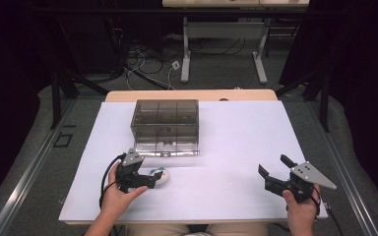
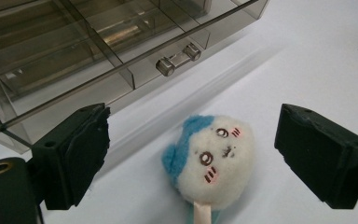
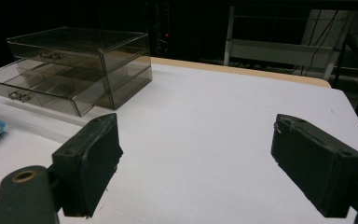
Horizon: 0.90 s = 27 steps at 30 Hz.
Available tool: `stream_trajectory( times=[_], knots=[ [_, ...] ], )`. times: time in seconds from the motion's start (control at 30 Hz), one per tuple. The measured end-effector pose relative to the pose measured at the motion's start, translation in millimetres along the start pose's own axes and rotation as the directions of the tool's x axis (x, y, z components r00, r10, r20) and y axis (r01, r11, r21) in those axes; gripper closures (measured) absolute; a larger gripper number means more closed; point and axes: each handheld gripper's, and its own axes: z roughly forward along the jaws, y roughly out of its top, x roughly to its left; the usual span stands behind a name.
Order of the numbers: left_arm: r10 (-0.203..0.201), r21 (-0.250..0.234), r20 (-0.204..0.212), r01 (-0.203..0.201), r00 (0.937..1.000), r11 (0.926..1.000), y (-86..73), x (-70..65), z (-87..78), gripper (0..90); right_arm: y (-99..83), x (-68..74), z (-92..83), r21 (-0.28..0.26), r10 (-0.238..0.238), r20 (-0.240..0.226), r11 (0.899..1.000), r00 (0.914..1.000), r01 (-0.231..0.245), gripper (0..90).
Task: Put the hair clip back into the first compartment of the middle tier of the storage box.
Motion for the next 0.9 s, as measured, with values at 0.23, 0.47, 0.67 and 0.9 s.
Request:
stream_trajectory(
  times=[0.23, 0.47, 0.67, 0.9],
  knots=[
    [-0.028, 0.030, 0.006, 0.028, 0.9996, 0.9992, 1.6, -1.2, 3.4, 10.8, -0.4, -0.3, 0.2, 0.004, 0.006, -0.001, 1.000, 1.0000, -0.006, 14.8],
    [-0.033, 0.070, 0.005, 0.033, 0.9994, 0.9970, 4.0, -4.5, 8.6, 13.8, -0.4, 0.2, 0.4, 0.006, 0.007, -0.002, 1.000, 1.0000, -0.007, 14.8],
    [-0.044, 0.089, 0.009, 0.043, 0.9990, 0.9951, 5.1, -7.0, 13.6, 14.5, -0.5, 0.0, 0.4, 0.007, 0.005, 0.000, 1.000, 1.0000, -0.005, 14.8],
    [-0.050, 0.121, 0.006, 0.049, 0.9987, 0.9914, 5.3, -8.5, 18.8, 15.1, -0.5, -0.2, 0.2, 0.006, 0.008, -0.001, 1.000, 1.0000, -0.008, 14.8]
  ],
)
